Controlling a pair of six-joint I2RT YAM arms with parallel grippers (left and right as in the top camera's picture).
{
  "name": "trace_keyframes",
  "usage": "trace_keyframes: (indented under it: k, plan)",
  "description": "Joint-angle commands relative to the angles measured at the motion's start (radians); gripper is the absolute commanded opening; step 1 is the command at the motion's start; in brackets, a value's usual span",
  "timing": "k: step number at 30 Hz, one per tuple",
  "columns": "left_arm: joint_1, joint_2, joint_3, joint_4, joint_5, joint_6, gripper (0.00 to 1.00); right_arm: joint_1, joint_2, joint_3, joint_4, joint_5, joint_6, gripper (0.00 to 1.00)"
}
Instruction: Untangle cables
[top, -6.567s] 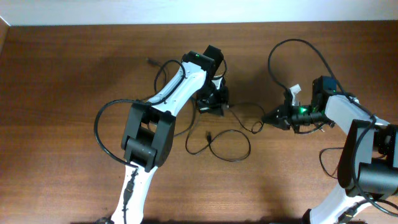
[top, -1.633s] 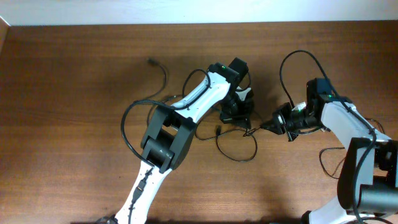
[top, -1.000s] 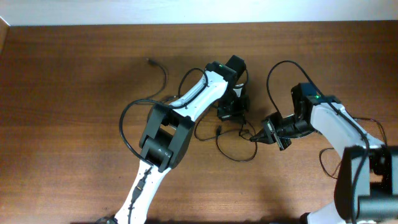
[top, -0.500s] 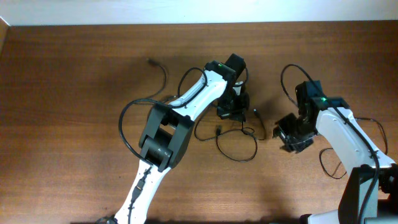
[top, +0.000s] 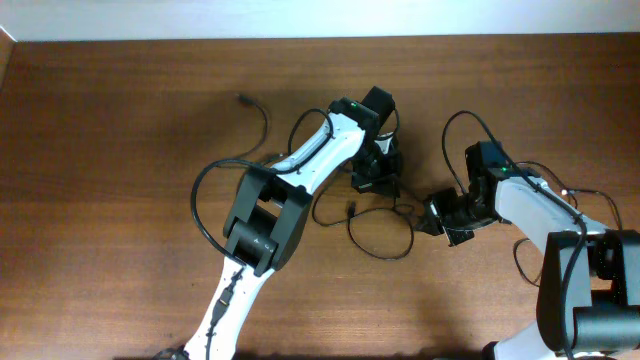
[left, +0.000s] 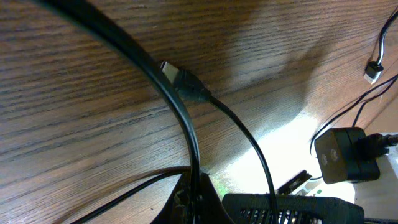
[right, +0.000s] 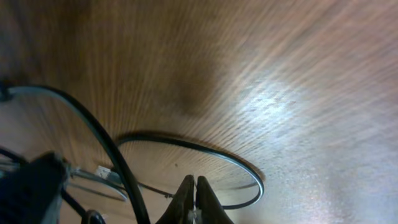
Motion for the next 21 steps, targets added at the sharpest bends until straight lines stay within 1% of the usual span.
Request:
trace_keyframes:
  k: [1, 4, 5, 6, 7, 8, 10, 14, 16, 17, 19, 20, 21]
  plan:
    - [0.008, 0.011, 0.008, -0.002, 0.021, 0.005, 0.0, -0.013, -0.004, -0.004, -0.039, -0.032, -0.164, 0.04]
    - [0.008, 0.011, 0.008, -0.002, 0.021, 0.005, 0.0, -0.102, -0.088, -0.004, -0.061, -0.032, -0.355, 0.04]
    - [0.008, 0.011, 0.008, -0.002, 0.021, 0.005, 0.0, -0.135, -0.112, -0.004, -0.063, -0.033, -0.412, 0.11]
    - [0.008, 0.011, 0.008, -0.002, 0.021, 0.005, 0.0, -0.164, -0.123, -0.004, -0.076, -0.032, -0.436, 0.26]
    - [0.008, 0.011, 0.008, -0.002, 0.021, 0.005, 0.0, -0.185, -0.12, -0.005, -0.087, -0.032, -0.436, 0.37]
    - [0.008, 0.011, 0.008, -0.002, 0.022, 0.005, 0.0, -0.186, -0.114, -0.006, -0.086, -0.032, -0.433, 0.44]
    - [0.008, 0.011, 0.008, -0.002, 0.022, 0.005, 0.0, -0.167, -0.098, -0.007, -0.085, -0.032, -0.404, 0.46]
    - [0.008, 0.011, 0.008, -0.002, 0.022, 0.005, 0.0, -0.101, -0.035, -0.008, -0.037, -0.033, -0.282, 0.47]
    - [0.008, 0.011, 0.008, -0.002, 0.022, 0.005, 0.0, -0.069, -0.014, -0.008, 0.001, -0.031, -0.233, 0.46]
    - [0.008, 0.011, 0.008, -0.002, 0.022, 0.005, 0.0, -0.057, -0.006, -0.008, 0.037, -0.029, -0.231, 0.45]
    - [0.01, 0.011, 0.008, -0.003, 0.022, 0.006, 0.0, -0.046, 0.002, -0.008, 0.075, 0.01, -0.212, 0.27]
    - [0.012, 0.011, 0.008, -0.004, 0.022, 0.006, 0.0, -0.045, 0.002, -0.008, 0.074, 0.013, -0.193, 0.05]
    - [0.012, 0.011, 0.008, -0.003, 0.022, 0.006, 0.0, -0.045, 0.002, -0.008, 0.07, 0.004, -0.168, 0.04]
